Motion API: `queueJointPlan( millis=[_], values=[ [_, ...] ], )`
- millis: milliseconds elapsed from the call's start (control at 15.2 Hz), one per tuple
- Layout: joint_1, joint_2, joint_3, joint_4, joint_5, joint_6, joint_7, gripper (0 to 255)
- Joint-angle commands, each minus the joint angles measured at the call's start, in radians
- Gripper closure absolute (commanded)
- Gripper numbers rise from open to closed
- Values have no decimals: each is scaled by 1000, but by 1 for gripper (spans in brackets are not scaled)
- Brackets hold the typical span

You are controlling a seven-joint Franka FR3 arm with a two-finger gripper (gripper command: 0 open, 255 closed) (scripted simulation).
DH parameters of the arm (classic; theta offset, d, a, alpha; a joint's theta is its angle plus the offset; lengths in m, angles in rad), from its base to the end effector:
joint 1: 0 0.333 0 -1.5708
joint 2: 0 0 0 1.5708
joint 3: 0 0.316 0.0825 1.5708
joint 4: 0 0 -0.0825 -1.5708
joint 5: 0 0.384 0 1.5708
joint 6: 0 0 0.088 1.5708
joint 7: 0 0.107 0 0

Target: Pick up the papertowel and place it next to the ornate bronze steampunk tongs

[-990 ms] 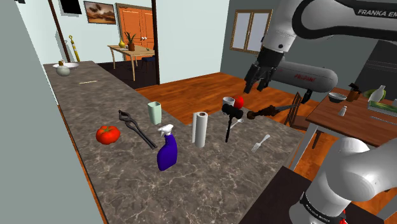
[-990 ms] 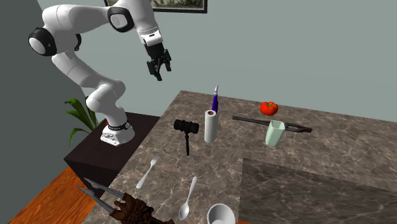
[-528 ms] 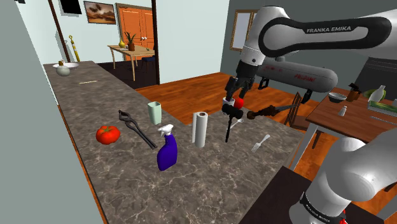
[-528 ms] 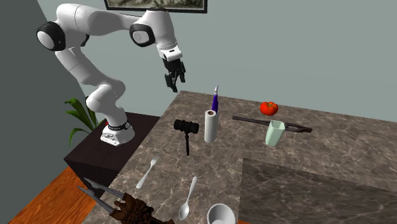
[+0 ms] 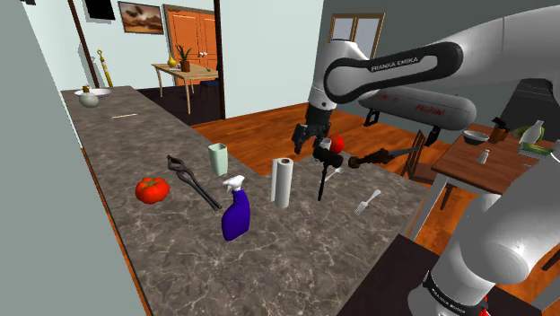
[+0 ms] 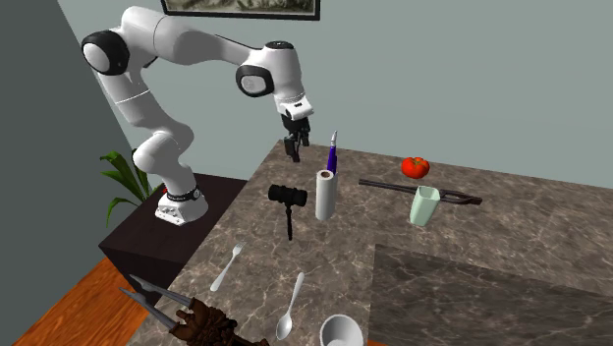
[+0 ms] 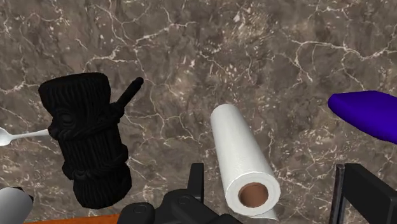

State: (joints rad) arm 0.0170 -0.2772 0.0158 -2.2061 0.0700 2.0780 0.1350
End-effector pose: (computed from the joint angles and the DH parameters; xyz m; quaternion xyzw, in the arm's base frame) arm 0.4840 0.0199 0.5095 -0.9946 0.0657 -0.0717 0.0357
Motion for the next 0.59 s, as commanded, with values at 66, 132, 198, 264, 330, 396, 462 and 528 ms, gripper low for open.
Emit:
queueJointPlan(
  millis=[66,132,198,264,330,396,462,528],
  values=[
    [0,109,1,38,-4,63,-5,0],
    [1,146,2,57,-5,80,-6,0],
    [1,184,3,76,-7,95,-6,0],
    [1,221,4,97,-8,109,-7,0],
    [2,240,4,108,-9,116,-7,0],
    [2,247,4,102,-9,128,-7,0],
    [2,253,4,96,-9,141,-7,0],
    [3,260,5,91,-8,153,-7,0]
  ],
)
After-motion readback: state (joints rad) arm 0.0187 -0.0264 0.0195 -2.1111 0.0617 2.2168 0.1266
